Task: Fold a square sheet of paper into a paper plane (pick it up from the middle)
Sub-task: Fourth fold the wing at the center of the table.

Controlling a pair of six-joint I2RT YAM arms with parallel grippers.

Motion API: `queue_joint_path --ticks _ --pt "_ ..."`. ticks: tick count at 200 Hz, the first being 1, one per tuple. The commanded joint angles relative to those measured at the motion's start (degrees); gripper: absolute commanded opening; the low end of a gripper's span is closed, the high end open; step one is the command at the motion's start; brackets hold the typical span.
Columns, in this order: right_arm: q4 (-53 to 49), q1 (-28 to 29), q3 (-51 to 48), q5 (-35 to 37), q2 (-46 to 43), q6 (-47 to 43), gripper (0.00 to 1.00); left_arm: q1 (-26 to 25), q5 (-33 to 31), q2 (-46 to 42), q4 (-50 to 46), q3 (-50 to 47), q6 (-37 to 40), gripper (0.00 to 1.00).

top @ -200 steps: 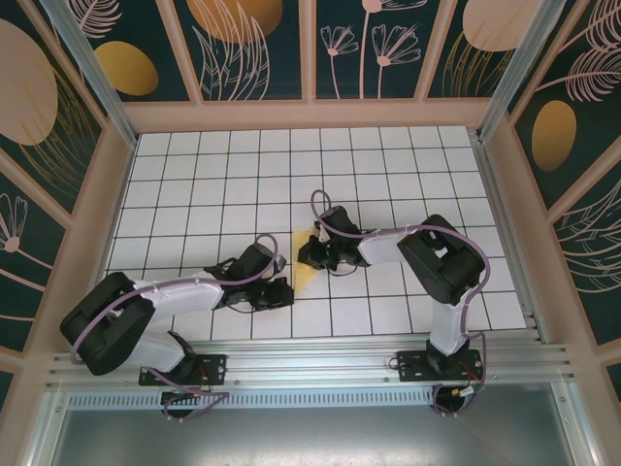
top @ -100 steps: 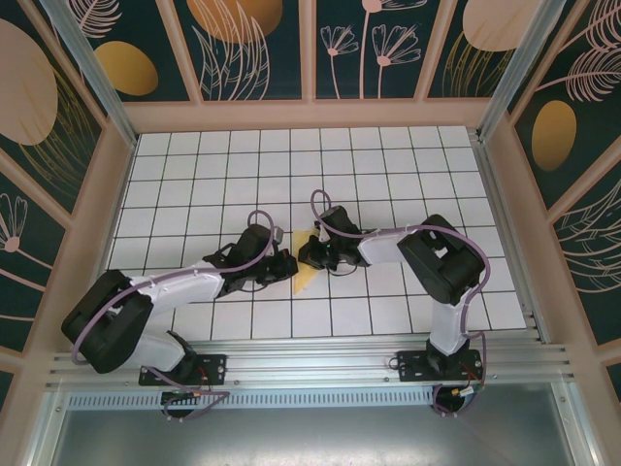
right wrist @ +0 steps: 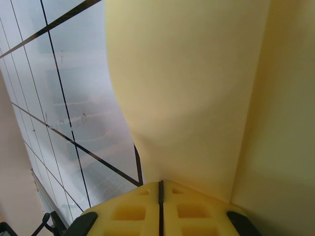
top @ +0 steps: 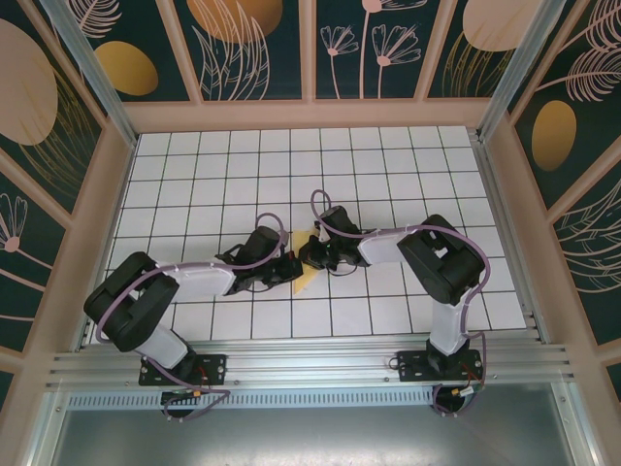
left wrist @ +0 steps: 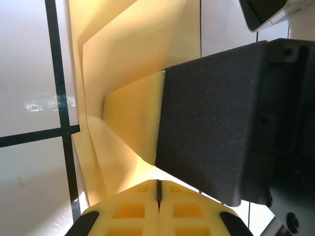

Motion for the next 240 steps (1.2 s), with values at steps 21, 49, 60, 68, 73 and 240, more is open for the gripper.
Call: queue_joint_path --ticks 21,49,60,68,73,240 --pt "-2.0 -0.2 0.4 2.7 2.1 -1.0 0.11 0.2 0.5 3.2 2.7 -0.6 0.4 0.04" --pt "-2.1 -0.2 0.6 2.6 2.4 -1.0 0.11 0.2 -0.9 4.5 1.3 -1.1 1.2 0.03" --pt "-2.2 -0.2 0.7 2.6 2.3 -1.0 0.11 0.2 -0.8 5.1 1.5 -1.6 1.3 0.03" --pt "-2.1 -0.3 0.8 2.5 2.3 -1.2 0.11 0.2 -0.5 5.4 1.6 -2.1 1.2 0.03" --pt "-2.1 -0.3 0.9 2.4 2.2 -1.2 0.11 0.2 -0.4 5.6 1.8 -2.4 1.2 0.03" --pt "3.5 -1.9 -2.2 -2.4 -4.3 -2.3 0.11 0.2 -0.9 5.6 0.6 -5.1 1.3 0.00"
